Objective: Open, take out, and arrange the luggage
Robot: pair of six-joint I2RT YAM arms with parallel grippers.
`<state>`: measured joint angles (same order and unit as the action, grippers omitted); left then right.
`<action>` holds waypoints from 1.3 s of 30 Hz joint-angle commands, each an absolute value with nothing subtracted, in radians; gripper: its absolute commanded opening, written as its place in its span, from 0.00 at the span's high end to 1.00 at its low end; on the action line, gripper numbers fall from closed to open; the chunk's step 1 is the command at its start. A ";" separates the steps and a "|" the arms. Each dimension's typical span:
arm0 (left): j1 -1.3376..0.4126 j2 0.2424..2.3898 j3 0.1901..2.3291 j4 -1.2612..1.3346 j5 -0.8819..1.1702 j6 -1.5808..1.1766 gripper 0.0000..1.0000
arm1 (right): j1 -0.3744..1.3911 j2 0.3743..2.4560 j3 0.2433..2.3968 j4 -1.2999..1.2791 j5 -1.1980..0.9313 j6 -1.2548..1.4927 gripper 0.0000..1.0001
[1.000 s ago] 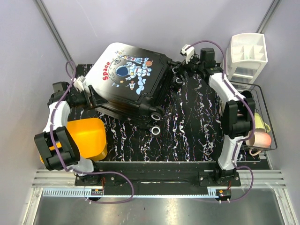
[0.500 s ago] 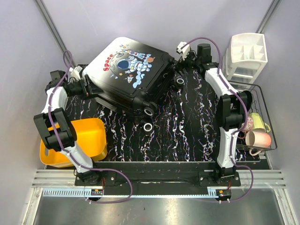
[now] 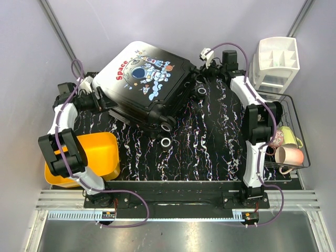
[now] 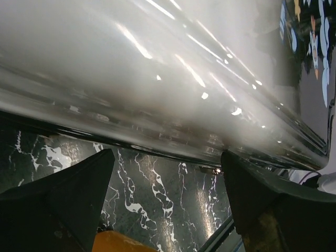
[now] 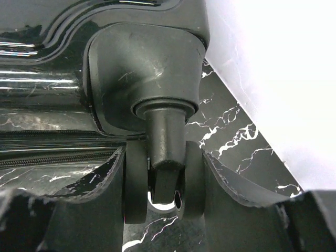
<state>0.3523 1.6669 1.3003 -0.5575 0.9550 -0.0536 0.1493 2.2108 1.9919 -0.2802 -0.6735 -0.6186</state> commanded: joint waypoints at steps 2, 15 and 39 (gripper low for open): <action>0.327 1.551 1.198 -0.430 0.933 -0.081 0.12 | 0.141 2.022 1.815 -0.405 -0.764 -0.571 1.00; 0.278 1.587 1.218 -0.281 0.940 -0.190 0.12 | 0.167 1.570 1.280 -0.486 -0.818 -0.404 1.00; 0.244 1.537 1.560 -0.632 0.782 0.163 0.02 | 0.500 1.687 1.304 -0.029 -0.620 0.196 1.00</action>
<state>0.2398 1.7550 1.6390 -0.5568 0.7357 0.0795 0.3492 1.6260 1.2091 -0.2661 -0.4347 0.1600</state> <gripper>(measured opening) 0.977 0.582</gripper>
